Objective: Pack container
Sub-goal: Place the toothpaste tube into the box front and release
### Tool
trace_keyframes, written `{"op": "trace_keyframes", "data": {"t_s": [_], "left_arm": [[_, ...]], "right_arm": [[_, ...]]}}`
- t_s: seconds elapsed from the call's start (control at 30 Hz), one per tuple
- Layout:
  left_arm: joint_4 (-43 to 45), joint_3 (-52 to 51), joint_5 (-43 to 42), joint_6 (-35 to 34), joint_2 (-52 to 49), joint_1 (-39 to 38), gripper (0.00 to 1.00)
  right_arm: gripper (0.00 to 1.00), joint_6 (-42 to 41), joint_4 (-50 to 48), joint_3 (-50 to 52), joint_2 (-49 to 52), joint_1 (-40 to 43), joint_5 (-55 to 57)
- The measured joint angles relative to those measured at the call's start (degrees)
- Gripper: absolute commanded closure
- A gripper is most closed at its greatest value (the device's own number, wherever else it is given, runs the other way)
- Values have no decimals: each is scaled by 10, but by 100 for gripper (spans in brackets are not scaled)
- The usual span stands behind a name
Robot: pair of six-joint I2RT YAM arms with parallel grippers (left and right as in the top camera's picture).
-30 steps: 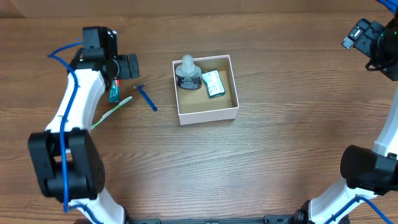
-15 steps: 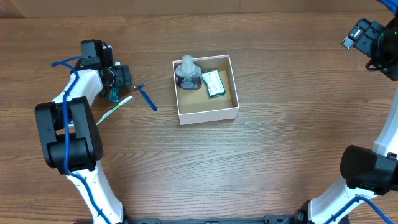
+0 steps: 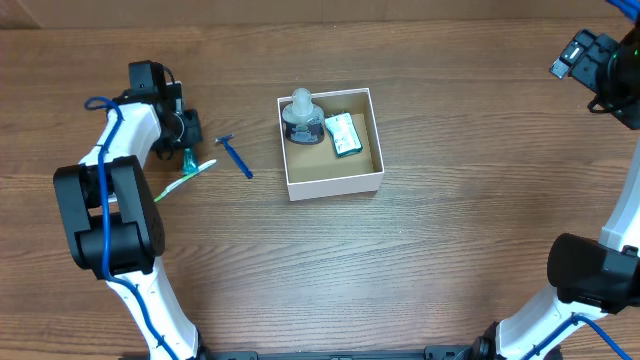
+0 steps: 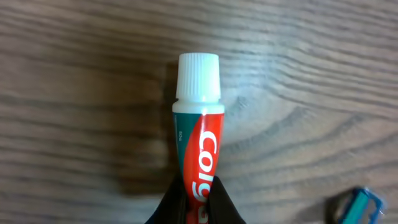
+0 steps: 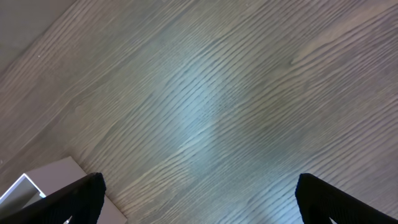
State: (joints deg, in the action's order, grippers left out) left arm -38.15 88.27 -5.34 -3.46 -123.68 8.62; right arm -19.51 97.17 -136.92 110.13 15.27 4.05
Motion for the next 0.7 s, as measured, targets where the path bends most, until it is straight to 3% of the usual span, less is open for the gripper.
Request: {"op": "trace_keyframes", "data": {"t_s": [0.1,0.2,0.4,0.5,0.57,0.7], "left_arm": [[-121,63,-26,-7,-11,0,96],[-230,202,-64,3,-17,0,92],[-373,439,-172,107,6,-48,91],[-403,507,-192,166,36,-140,94],[-408,523,-184,206,57,-231,88],[-412,525,-90,255,59,-377,85]], "right_arm": [[0,0,0,0,0,0,0],[0,0,-1,0,0,0,0],[0,0,0,0,0,0,0],[0,0,0,0,0,0,0],[0,0,0,0,0,0,0],[0,0,0,0,0,0,0]]}}
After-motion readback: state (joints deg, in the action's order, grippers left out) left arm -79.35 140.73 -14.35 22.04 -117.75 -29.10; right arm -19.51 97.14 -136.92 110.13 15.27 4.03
